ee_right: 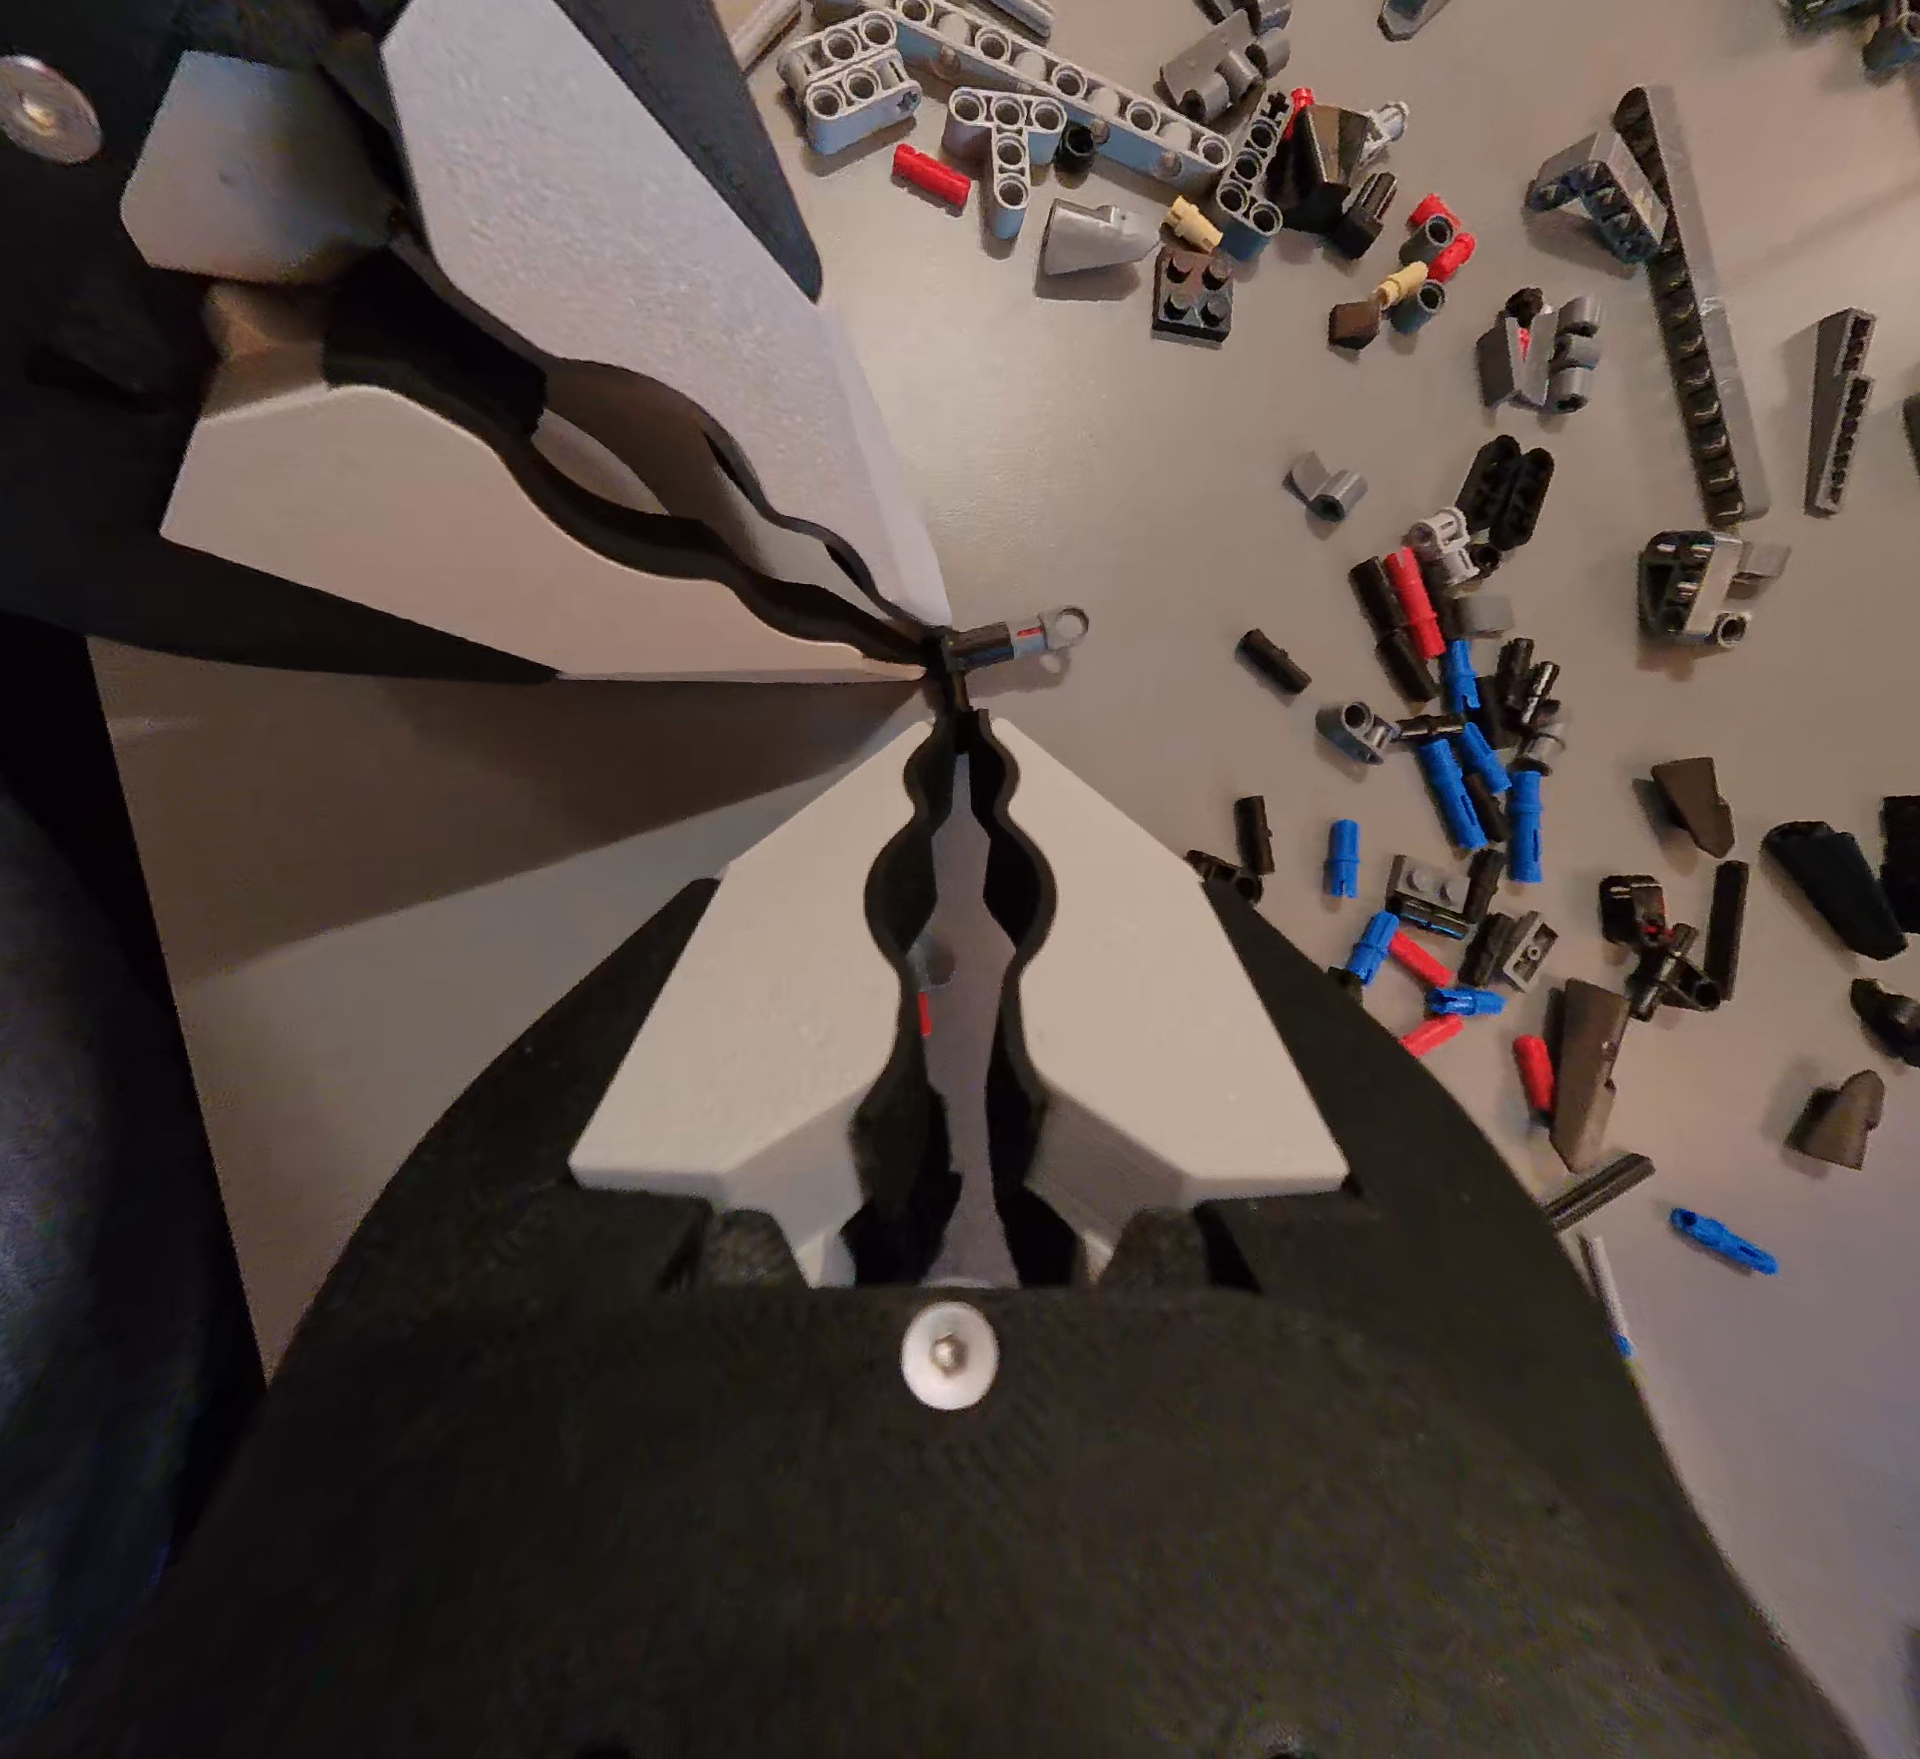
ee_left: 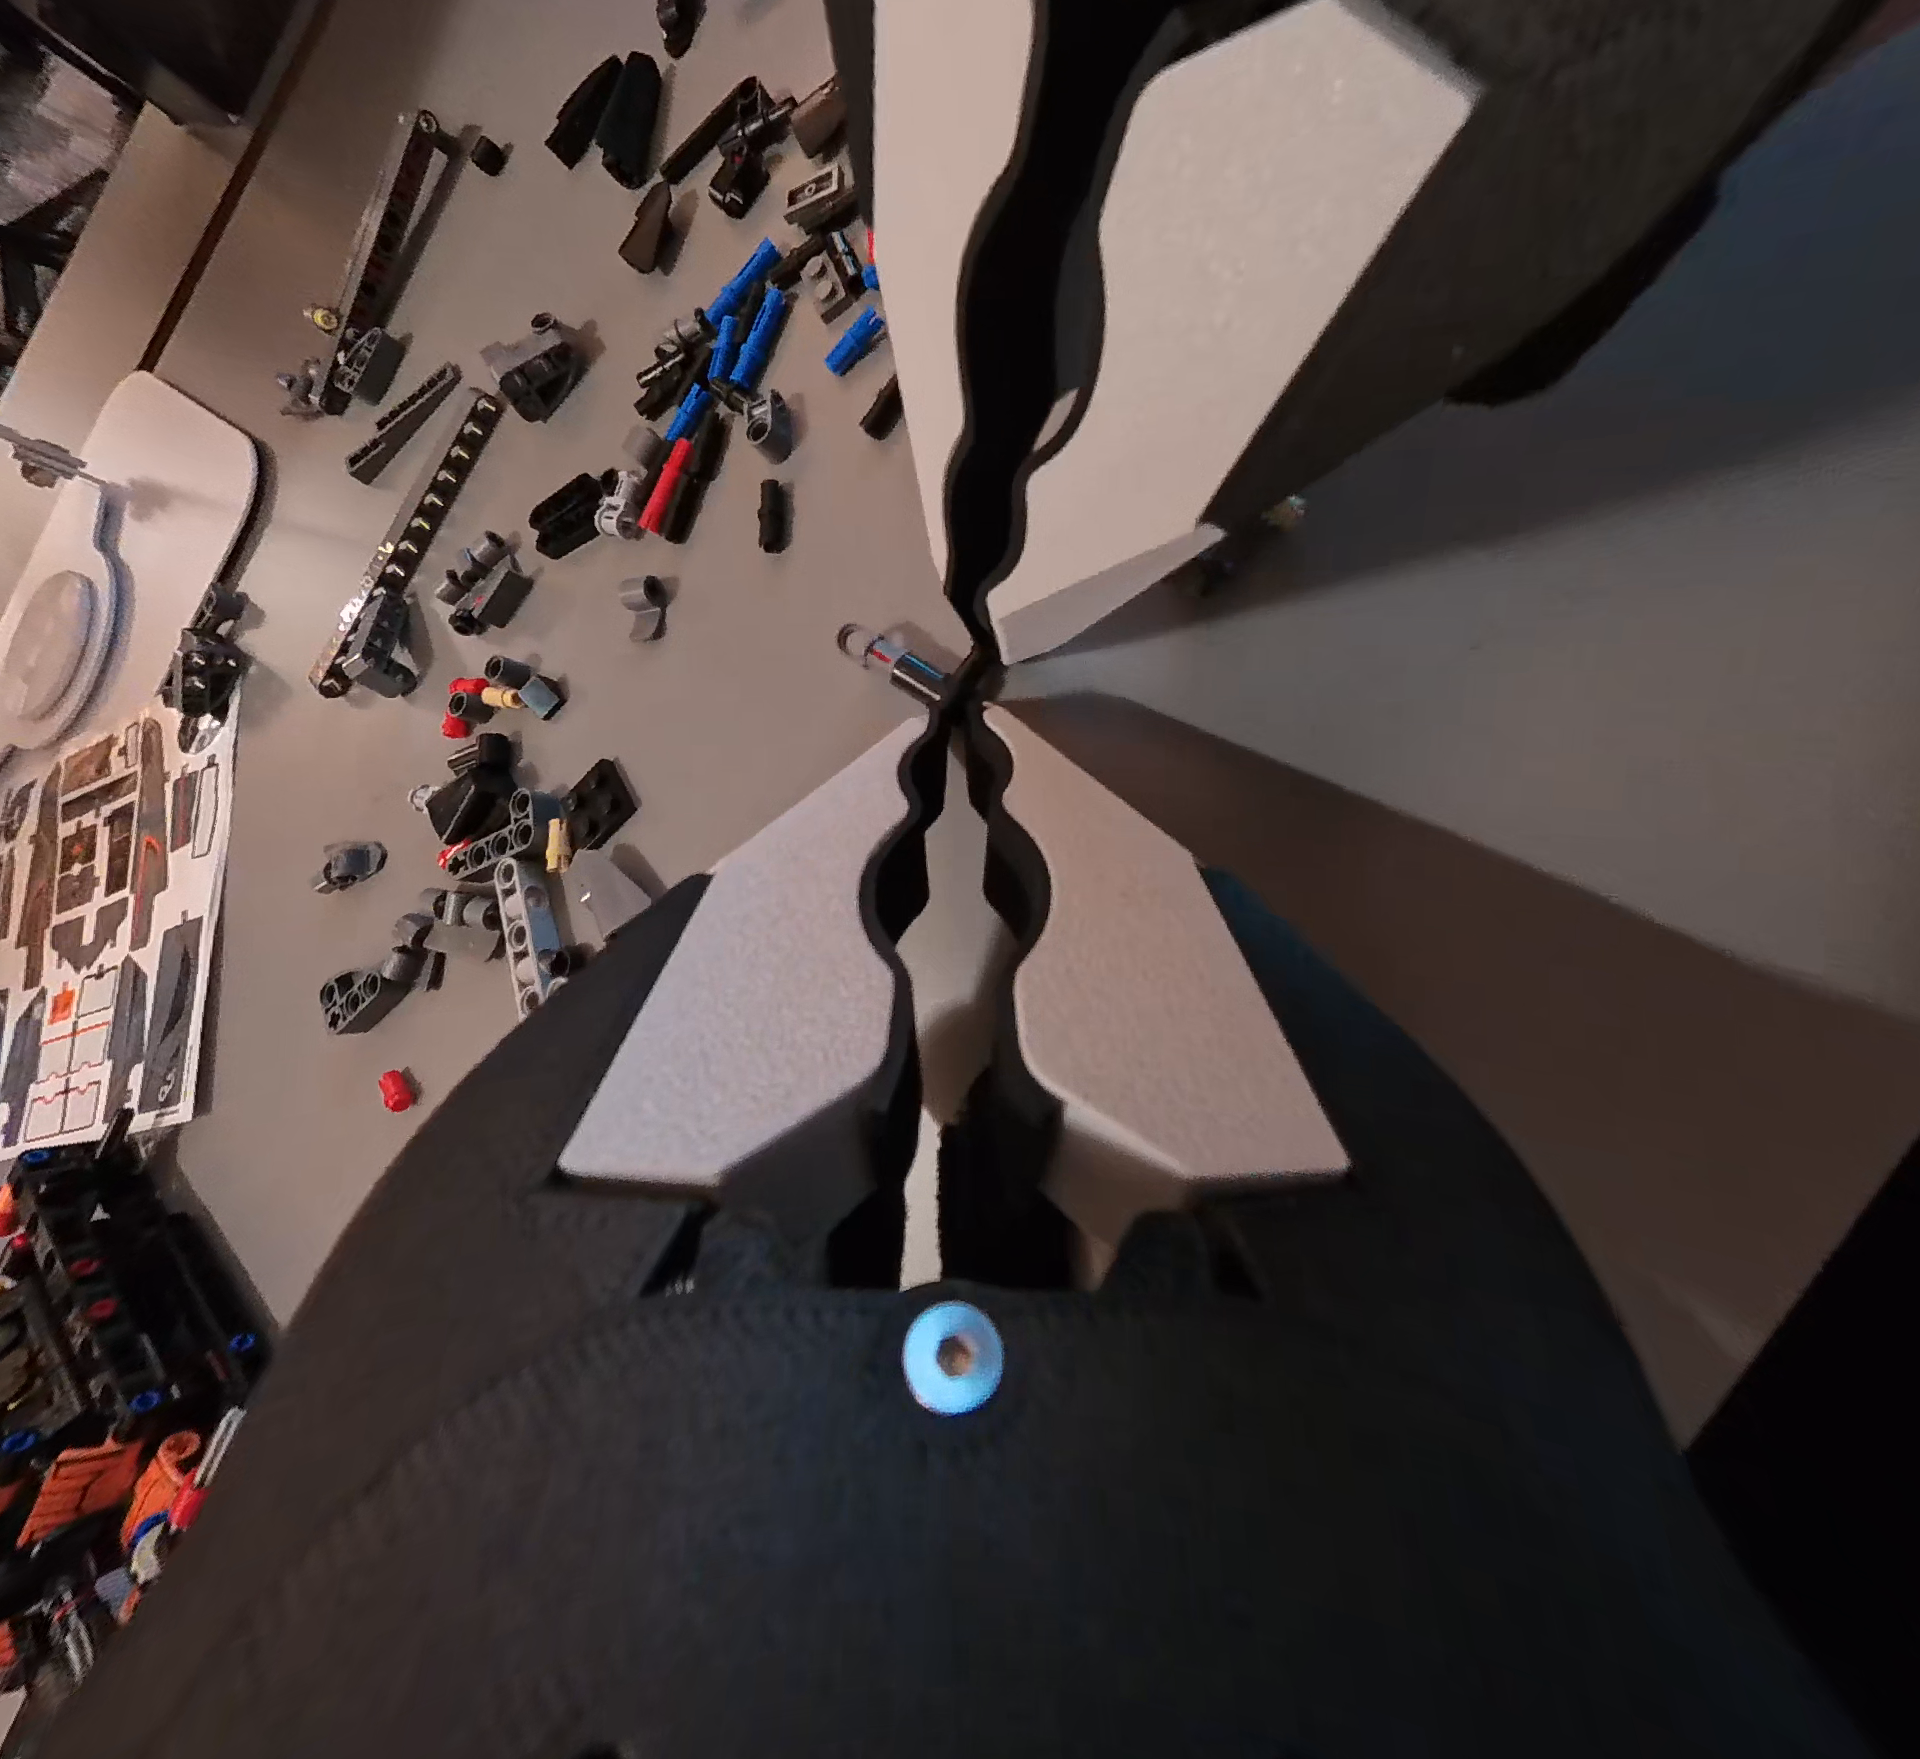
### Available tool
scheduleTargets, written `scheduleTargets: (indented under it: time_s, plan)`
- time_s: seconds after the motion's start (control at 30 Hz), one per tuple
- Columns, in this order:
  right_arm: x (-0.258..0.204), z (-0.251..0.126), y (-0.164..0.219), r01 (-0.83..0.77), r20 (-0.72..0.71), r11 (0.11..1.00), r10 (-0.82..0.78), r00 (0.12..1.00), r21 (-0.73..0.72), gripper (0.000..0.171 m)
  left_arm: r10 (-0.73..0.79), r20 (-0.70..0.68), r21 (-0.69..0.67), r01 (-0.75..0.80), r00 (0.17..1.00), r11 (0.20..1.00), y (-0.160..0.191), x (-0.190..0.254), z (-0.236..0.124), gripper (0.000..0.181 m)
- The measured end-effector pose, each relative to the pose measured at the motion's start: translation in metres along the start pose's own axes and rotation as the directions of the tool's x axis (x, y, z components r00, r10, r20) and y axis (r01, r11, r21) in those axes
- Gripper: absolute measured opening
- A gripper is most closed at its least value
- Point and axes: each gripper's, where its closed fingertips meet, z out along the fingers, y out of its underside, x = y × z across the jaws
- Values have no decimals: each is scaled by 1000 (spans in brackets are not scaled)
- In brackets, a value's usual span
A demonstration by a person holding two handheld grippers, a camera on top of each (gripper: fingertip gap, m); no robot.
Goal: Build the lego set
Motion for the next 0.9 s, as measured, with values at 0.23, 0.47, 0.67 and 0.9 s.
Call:
scheduleTargets:
  time_s: [0.23, 0.47, 0.67, 0.9]
  plan:
    - [1, 0, 0, -25, 51, 1000, 24, 998, 9, 0, 30, 27, 8, -30, 999, 1000, 0, -1, 1, 1]
    - [2, 0, 0, -29, 70, 1000, 28, 997, 7, 0, 35, 25, 10, -35, 999, 999, -1, -1, 2, 0]
    - [3, 1, 0, -32, 94, 999, 31, 995, 11, 0, 45, 33, 9, -45, 998, 999, -1, -1, 2, 0]
    - [3, 1, -1, -45, 171, 997, 35, 985, 56, 0, 9, -23, 19, -9, 1000, 1000, -1, -2, 3, 0]
